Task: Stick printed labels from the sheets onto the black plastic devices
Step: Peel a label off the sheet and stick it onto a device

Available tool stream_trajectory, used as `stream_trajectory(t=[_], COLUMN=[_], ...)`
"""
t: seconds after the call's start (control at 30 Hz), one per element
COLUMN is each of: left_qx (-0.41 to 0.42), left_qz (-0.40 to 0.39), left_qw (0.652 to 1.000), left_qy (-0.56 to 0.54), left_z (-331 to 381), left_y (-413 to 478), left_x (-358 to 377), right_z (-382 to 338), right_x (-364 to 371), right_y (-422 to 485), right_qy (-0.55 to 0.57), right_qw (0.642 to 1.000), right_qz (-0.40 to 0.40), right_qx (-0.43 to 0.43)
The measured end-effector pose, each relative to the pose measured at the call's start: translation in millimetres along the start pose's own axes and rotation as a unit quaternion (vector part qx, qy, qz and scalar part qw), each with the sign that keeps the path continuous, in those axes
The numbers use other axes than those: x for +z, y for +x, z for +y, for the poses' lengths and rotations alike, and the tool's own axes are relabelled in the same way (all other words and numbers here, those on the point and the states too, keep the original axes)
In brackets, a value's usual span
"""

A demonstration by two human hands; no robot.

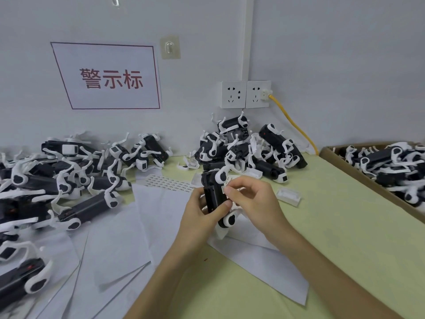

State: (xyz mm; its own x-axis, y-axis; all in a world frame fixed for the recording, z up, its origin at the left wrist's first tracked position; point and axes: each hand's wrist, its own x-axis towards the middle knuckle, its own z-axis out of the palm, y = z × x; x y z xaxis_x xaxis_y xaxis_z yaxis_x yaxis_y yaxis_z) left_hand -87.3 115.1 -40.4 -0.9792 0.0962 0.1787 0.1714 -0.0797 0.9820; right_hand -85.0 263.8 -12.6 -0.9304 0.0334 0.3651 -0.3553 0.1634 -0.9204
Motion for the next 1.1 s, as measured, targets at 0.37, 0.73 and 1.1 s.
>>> stream_trajectory(t=[0.37, 0.73, 1.1], left_qx=[0.017, 0.025, 0.028], left_qz=[-0.008, -0.008, 0.000], left_qw=[0.999, 0.997, 0.997], left_qy=[0.035, 0.069, 0.079], left_z=[-9.2, -12.0, -12.0], left_y=[-2.7, -2.5, -3.1], left_x=[4.2, 6.0, 8.1], right_z=[1.7, 2.4, 2.2], right_x=[4.7, 7.5, 8.8], right_y=[-4.9, -5.3, -6.6], right_qy=[-0.024, -0.043, -0.054], right_qw=[0.999, 0.998, 0.997], right_qz=[0.022, 0.040, 0.053], right_qx=[0.015, 0.009, 0.002])
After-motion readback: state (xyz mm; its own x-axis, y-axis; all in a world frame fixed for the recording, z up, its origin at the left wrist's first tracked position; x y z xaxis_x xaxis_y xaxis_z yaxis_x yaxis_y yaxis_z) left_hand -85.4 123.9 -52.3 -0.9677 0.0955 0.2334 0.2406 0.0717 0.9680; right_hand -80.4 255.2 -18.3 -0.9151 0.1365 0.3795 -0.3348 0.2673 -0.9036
